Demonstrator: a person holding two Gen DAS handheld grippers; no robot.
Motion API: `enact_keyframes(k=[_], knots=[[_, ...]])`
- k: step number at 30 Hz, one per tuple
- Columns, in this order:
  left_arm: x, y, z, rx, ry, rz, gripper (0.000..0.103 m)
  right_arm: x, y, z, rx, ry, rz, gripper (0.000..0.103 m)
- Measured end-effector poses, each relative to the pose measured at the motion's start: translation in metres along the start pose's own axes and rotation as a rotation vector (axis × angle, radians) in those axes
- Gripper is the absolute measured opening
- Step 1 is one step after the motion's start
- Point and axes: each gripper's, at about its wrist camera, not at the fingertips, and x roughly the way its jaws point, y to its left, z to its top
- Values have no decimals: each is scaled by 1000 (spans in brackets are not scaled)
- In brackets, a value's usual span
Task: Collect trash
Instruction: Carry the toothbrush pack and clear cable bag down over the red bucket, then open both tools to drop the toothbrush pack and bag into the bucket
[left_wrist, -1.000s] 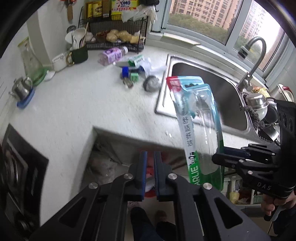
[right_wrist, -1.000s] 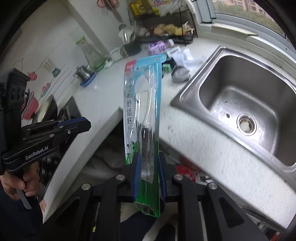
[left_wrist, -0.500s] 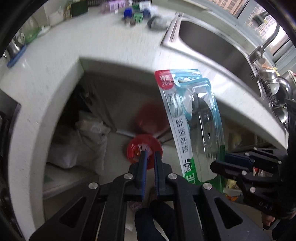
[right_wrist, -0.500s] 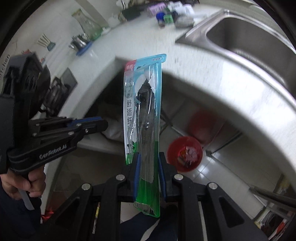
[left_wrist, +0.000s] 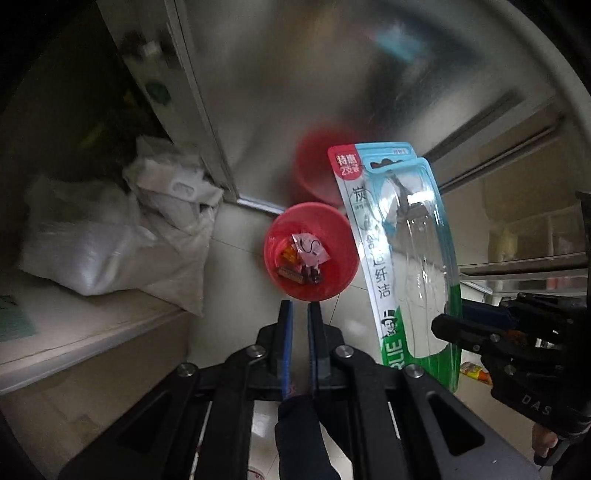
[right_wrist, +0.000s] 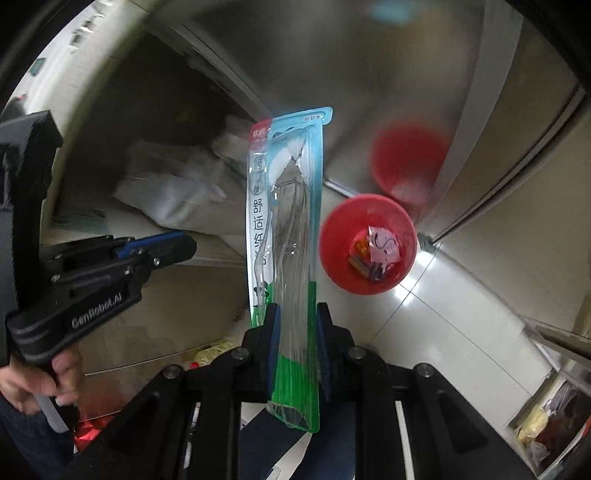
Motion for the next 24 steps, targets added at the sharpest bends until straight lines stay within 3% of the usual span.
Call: enact_keyframes(k=[10, 16, 24], knots=[[167, 5, 11, 21, 47, -5, 6, 140, -77, 15, 73, 76, -17, 17], [244, 0, 13, 53, 84, 8, 7, 207, -119, 23, 150, 138, -24, 17], [298, 0, 17, 78, 126, 31, 27, 249, -138, 31, 160, 140, -70, 18]])
